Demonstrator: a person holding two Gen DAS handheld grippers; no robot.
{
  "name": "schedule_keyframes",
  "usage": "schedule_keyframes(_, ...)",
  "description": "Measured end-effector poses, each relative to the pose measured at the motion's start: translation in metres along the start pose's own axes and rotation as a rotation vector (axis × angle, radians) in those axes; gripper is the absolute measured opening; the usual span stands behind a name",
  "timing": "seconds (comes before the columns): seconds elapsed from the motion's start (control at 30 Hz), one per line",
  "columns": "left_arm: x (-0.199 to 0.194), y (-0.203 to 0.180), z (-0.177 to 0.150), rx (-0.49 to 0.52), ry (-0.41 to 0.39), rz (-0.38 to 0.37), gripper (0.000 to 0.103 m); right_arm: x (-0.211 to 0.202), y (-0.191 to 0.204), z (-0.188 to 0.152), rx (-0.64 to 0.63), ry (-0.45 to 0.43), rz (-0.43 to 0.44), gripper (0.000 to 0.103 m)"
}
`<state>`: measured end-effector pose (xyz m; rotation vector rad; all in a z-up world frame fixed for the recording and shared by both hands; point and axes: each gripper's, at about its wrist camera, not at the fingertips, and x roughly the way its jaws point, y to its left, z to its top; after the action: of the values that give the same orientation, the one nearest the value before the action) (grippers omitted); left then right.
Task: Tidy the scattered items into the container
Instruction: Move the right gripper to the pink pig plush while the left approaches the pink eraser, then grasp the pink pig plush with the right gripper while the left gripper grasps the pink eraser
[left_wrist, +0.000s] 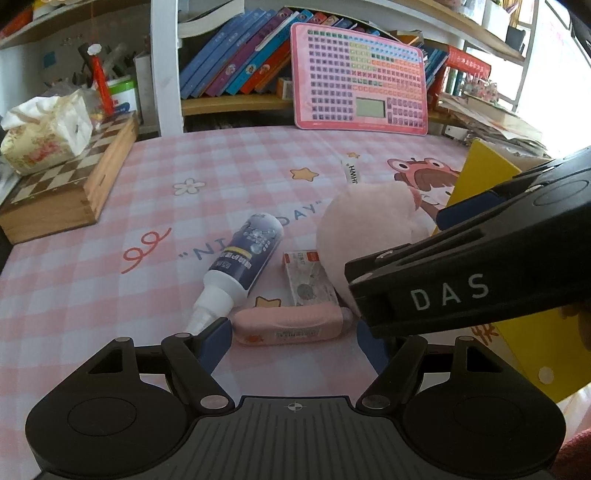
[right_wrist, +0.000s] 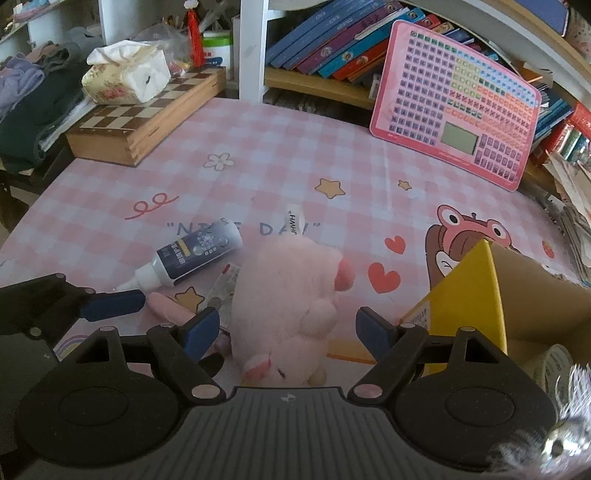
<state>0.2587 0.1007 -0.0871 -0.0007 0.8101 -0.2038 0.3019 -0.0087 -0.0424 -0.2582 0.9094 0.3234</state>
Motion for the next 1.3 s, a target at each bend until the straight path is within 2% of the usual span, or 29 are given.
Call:
schedule_keyframes(0.47,0.016,-0.003,0.001,0.005,0.001,0.011,0.075,0.021,-0.003,0.004,-0.002,0.049,0.000,0.080)
schedule_keyframes(0.5,0.016,-0.003,0.001,0.011,-0.001,0.011,0.075,0.023,-0.003,0.004,-0.001,0.052,0.000,0.080)
schedule_keyframes(0.53,0.016,-0.004,0.001,0.017,-0.004,0.008,0.068,0.023,-0.003,0.004,-0.001,0.054,0.000,0.080)
schedule_keyframes(0.6,0.015,-0.004,0.001,0.018,-0.007,0.001,0.066,0.025,-0.003,0.004,-0.001,0.059,0.002,0.080)
schedule_keyframes(0.63,0.014,-0.003,0.000,0.019,-0.008,-0.003,0.055,0.025,-0.003,0.004,-0.002,0.063,0.005,0.080)
schedule_keyframes(0.67,0.012,-0.003,0.000,0.025,-0.010,-0.008,0.050,0.025,-0.003,0.003,-0.003,0.065,0.010,0.076)
schedule_keyframes(0.7,0.010,-0.003,-0.001,0.026,-0.007,-0.013,0.026,0.025,-0.003,0.003,-0.002,0.067,0.019,0.069)
schedule_keyframes(0.73,0.009,-0.002,-0.001,0.024,-0.002,-0.017,0.015,0.025,-0.004,0.003,0.000,0.068,0.032,0.066)
schedule_keyframes(0.9,0.003,0.000,-0.004,0.019,0.017,-0.039,0.013,0.021,-0.002,0.001,0.004,0.058,0.048,0.055)
schedule_keyframes(1.03,-0.007,0.000,-0.005,0.012,0.006,-0.054,0.013,0.015,-0.004,-0.001,0.029,0.042,0.060,0.053)
schedule_keyframes(1.3,-0.030,0.004,-0.009,-0.005,-0.029,-0.036,0.013,-0.006,-0.002,-0.005,0.048,-0.002,0.077,0.052)
